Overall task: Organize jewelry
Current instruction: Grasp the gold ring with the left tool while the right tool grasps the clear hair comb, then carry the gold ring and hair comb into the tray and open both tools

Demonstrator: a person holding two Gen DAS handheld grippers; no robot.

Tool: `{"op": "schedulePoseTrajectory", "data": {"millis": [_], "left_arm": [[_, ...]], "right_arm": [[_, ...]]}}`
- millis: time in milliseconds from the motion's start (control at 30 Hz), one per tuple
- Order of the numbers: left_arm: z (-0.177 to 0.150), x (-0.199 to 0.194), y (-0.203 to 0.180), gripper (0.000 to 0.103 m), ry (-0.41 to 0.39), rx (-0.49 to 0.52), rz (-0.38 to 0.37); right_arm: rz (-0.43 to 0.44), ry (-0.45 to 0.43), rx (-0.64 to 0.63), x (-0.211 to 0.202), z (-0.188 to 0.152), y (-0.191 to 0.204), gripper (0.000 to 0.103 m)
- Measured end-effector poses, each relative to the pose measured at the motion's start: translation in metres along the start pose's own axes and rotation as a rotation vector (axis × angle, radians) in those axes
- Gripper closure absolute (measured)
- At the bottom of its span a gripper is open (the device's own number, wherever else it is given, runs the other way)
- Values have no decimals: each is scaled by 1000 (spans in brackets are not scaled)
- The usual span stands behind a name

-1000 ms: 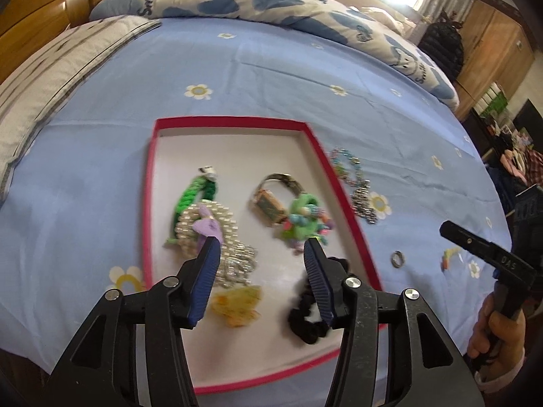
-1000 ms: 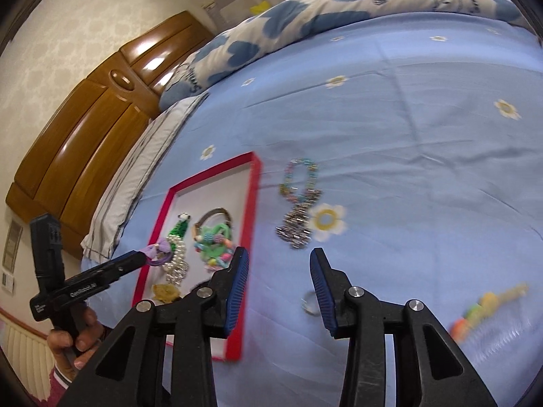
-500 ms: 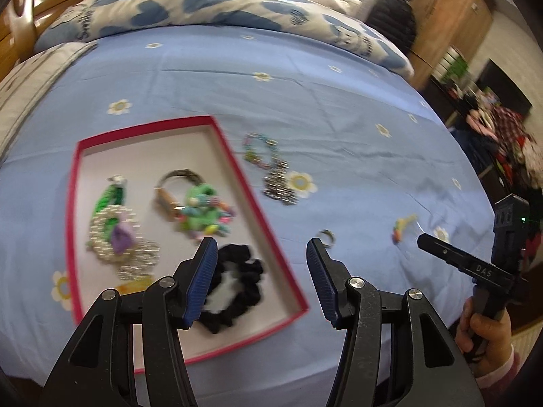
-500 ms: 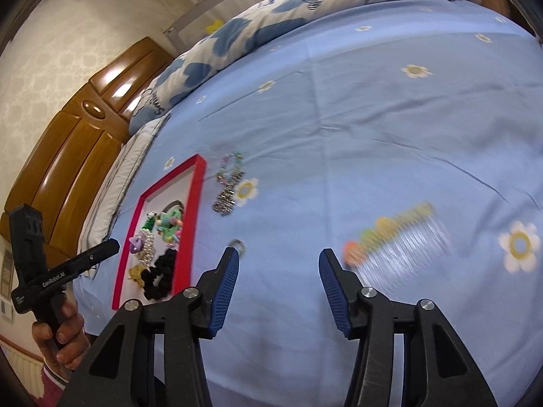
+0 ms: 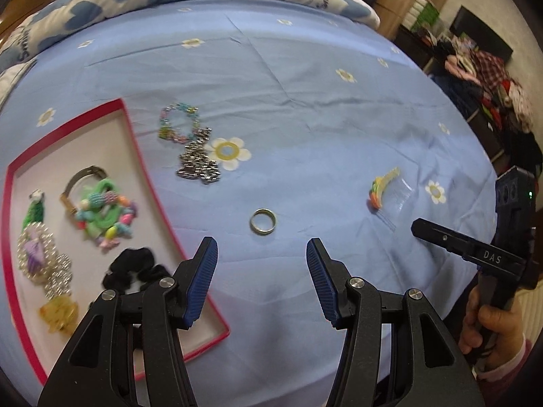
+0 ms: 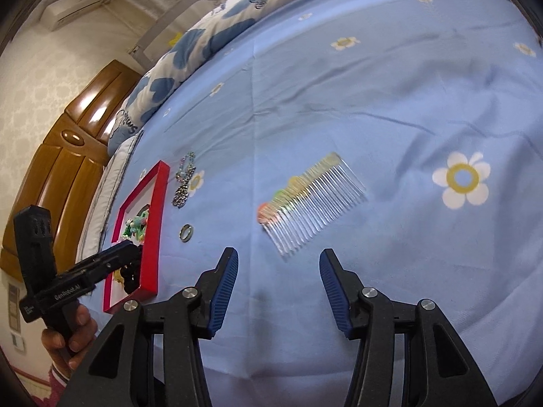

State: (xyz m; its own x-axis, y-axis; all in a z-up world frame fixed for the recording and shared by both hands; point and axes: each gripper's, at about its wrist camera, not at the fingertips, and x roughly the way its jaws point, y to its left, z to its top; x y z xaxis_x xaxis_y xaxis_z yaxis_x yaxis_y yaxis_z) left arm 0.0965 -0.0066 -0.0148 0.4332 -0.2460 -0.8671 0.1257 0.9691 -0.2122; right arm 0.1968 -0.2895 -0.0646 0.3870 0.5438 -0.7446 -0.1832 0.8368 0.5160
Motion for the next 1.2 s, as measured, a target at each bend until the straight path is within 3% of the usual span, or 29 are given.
{"op": "schedulePoseTrajectory", "data": {"millis": [167, 500, 567, 600, 667, 700, 1200], "left_arm": [[7, 23, -6, 49, 38, 39, 14], [15, 59, -10, 50, 101, 67, 34], [15, 61, -8, 54, 103, 66, 40], [14, 61, -8, 62, 101, 70, 44], [14, 62, -8, 76, 103, 73, 42], [14, 62, -8, 82, 105, 74, 37], [12, 29, -7, 82, 32, 51, 0]], "right_arm": [[24, 23, 48, 16, 1, -13, 49], [60, -30, 83, 31, 20, -18, 50], [53, -37, 76, 34, 24, -17, 58], [39, -40, 70, 36, 26, -16, 64], [30, -39, 69, 38, 28, -15, 94], [37, -32, 73, 40, 28, -16, 96], [114, -85, 8, 16, 34, 9, 102]]}}
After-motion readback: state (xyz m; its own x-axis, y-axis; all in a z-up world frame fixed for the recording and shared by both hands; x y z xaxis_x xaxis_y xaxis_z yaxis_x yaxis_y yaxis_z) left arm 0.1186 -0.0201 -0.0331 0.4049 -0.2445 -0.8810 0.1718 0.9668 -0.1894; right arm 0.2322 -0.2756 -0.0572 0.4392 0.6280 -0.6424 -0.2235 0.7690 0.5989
